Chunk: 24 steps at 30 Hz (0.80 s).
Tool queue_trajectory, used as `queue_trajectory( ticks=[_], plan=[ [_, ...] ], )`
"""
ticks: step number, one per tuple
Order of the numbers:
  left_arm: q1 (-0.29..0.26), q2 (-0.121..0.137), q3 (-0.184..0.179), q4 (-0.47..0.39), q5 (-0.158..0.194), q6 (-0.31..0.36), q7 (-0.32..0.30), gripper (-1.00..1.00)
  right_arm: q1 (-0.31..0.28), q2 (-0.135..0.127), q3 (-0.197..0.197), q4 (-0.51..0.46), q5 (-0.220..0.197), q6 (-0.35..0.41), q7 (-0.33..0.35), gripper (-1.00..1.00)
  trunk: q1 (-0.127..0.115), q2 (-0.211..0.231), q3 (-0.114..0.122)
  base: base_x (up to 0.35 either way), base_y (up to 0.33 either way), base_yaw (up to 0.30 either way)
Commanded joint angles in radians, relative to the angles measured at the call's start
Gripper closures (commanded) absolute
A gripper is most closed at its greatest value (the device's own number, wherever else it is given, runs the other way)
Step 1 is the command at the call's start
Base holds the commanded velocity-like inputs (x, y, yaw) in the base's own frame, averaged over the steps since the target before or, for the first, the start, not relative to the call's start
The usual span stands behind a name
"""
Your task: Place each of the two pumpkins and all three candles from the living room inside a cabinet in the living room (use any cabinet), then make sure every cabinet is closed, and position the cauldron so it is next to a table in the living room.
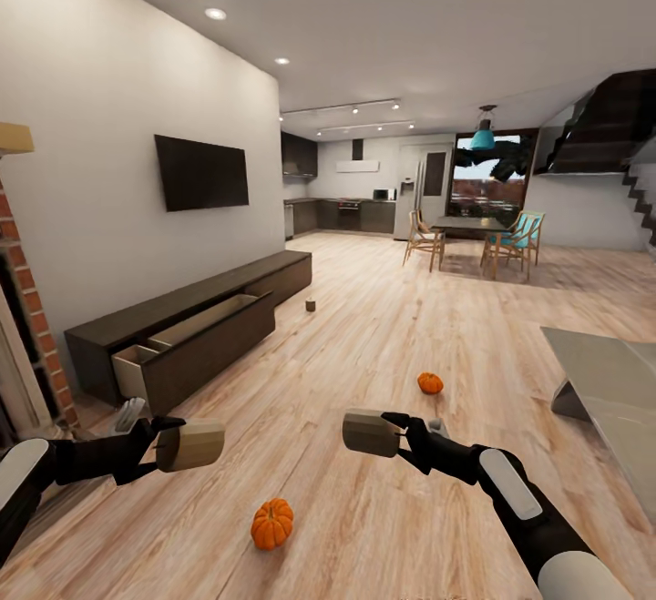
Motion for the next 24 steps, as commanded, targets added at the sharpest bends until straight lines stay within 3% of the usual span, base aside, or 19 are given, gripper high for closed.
queue_trajectory(
  ticks=[1, 24],
  plan=[
    [0.0, 0.0, 0.001, -0.001, 0.012, 0.003, 0.01, 1.0, -0.001, -0.001, 0.002, 0.001, 0.003, 0.001, 0.005, 1.0, 0.0, -0.001, -0.001, 0.0, 0.0, -0.243],
    [0.0, 0.0, 0.001, 0.0, 0.012, 0.003, 0.01, 1.0, -0.001, 0.0, 0.003, 0.001, 0.003, 0.001, 0.006, 1.0, 0.0, -0.001, 0.011, 0.0, 0.0, -0.272]
  ],
)
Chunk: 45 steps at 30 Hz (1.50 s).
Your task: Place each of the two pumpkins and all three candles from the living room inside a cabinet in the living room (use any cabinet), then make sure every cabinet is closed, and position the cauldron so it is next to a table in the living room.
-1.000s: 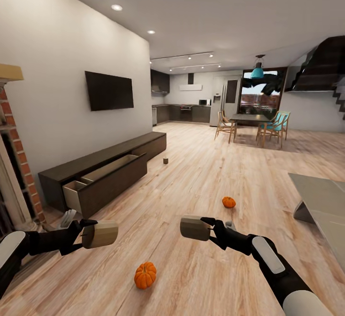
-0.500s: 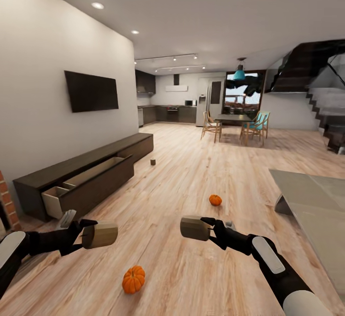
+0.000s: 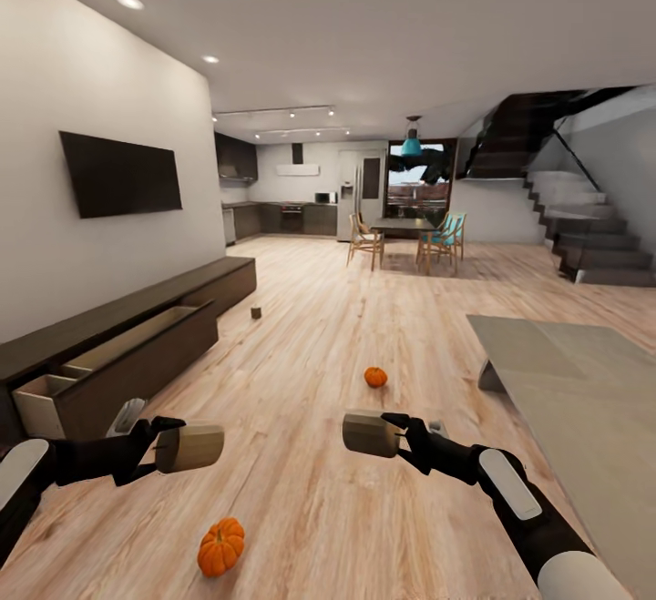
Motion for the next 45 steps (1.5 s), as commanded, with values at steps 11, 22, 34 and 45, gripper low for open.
queue_trajectory(
  ticks=[11, 22, 34, 45],
  plan=[
    [-0.001, 0.0, 0.002, -0.003, 0.018, 0.001, 0.009, 1.0, -0.001, 0.0, 0.002, 0.0, -0.003, 0.001, 0.006, 1.0, 0.0, -0.001, 0.004, 0.032, -0.031, -0.234],
    [-0.001, 0.002, 0.002, -0.003, 0.017, 0.001, 0.009, 1.0, -0.001, 0.0, 0.003, -0.001, -0.002, 0.001, 0.006, 1.0, 0.0, -0.001, 0.004, 0.19, -0.17, -0.063],
    [-0.001, 0.001, 0.002, -0.002, 0.018, 0.001, 0.009, 1.0, -0.001, 0.0, 0.003, -0.001, -0.002, 0.001, 0.006, 1.0, 0.0, -0.001, 0.004, 0.218, -0.133, -0.062],
    [0.0, 0.0, 0.002, 0.0, 0.017, 0.001, 0.009, 1.0, -0.001, 0.0, 0.001, -0.001, -0.002, 0.002, 0.004, 1.0, 0.0, -0.001, 0.004, 0.218, -0.002, 0.0]
  ],
)
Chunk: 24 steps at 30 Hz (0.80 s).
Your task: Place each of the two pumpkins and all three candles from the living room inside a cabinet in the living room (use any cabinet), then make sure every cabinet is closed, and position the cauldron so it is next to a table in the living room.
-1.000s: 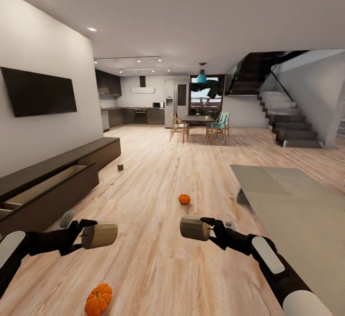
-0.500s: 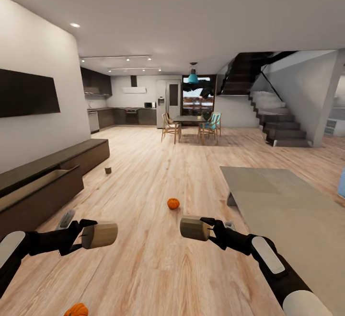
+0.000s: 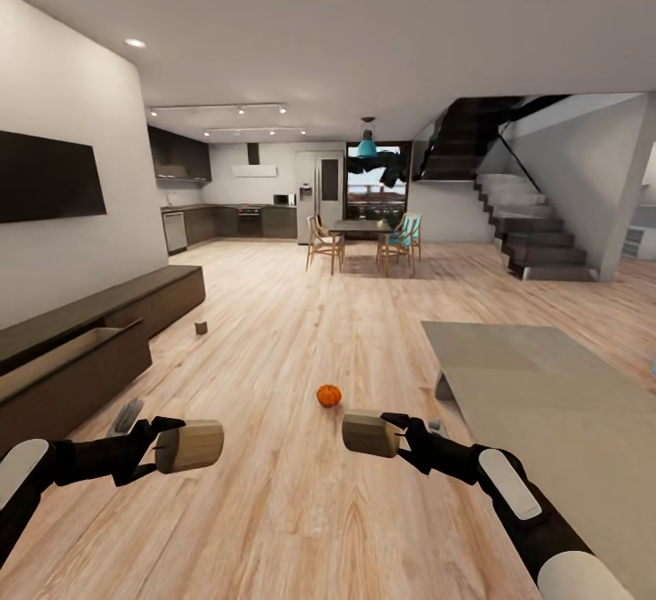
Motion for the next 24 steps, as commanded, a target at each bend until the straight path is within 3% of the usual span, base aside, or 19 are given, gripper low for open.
queue_trajectory(
  ticks=[1, 24],
  plan=[
    [-0.001, 0.0, 0.001, -0.001, 0.019, 0.001, 0.009, 1.0, -0.001, -0.001, 0.001, 0.0, -0.004, 0.002, 0.005, 1.0, 0.0, -0.001, -0.001, 0.219, 0.0, 0.0],
    [-0.001, 0.001, 0.001, -0.001, 0.019, 0.001, 0.009, 1.0, -0.001, -0.001, 0.001, -0.002, -0.005, 0.003, 0.004, 1.0, 0.0, -0.001, -0.028, 0.219, 0.0, 0.085]
  ],
)
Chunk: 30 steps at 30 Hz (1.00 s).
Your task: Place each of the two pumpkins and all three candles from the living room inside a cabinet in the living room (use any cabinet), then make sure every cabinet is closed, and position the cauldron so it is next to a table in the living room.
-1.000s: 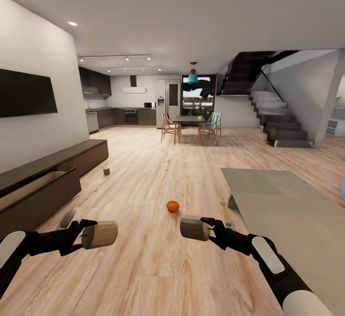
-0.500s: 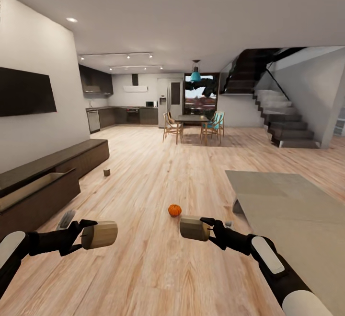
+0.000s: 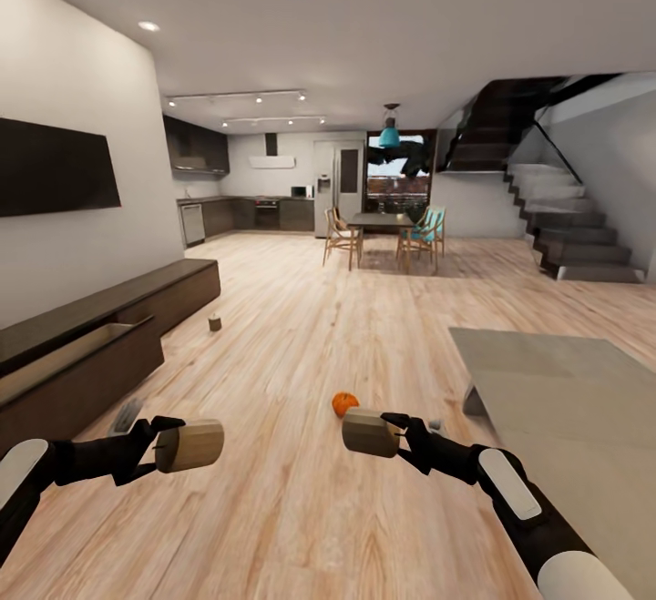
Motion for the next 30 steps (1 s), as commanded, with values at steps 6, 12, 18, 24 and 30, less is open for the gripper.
queue_trajectory(
  ticks=[6, 12, 18, 24, 30],
  plan=[
    [-0.001, 0.0, 0.001, -0.001, 0.013, 0.002, 0.009, 1.0, -0.001, -0.001, 0.002, 0.0, -0.003, 0.001, 0.006, 1.0, 0.0, -0.001, -0.002, 0.219, 0.0, 0.009],
    [0.0, -0.001, 0.001, -0.001, 0.013, 0.002, 0.01, 1.0, -0.001, -0.001, 0.002, 0.0, -0.004, 0.001, 0.007, 1.0, 0.0, -0.001, -0.002, 0.219, 0.0, 0.0],
    [0.0, -0.001, 0.001, -0.001, 0.013, 0.002, 0.01, 1.0, -0.001, -0.001, 0.002, 0.001, -0.003, 0.001, 0.007, 1.0, 0.0, -0.001, -0.002, 0.222, 0.0, 0.0],
    [0.0, -0.001, 0.001, 0.0, 0.013, 0.002, 0.01, 1.0, -0.001, -0.001, 0.002, 0.001, -0.003, 0.001, 0.007, 1.0, 0.0, -0.001, -0.002, 0.225, 0.0, 0.0],
    [-0.001, -0.001, 0.001, 0.0, 0.013, 0.002, 0.01, 1.0, -0.001, -0.001, 0.002, 0.001, -0.003, 0.0, 0.007, 1.0, 0.0, -0.001, -0.002, 0.225, 0.0, 0.0]
  ],
)
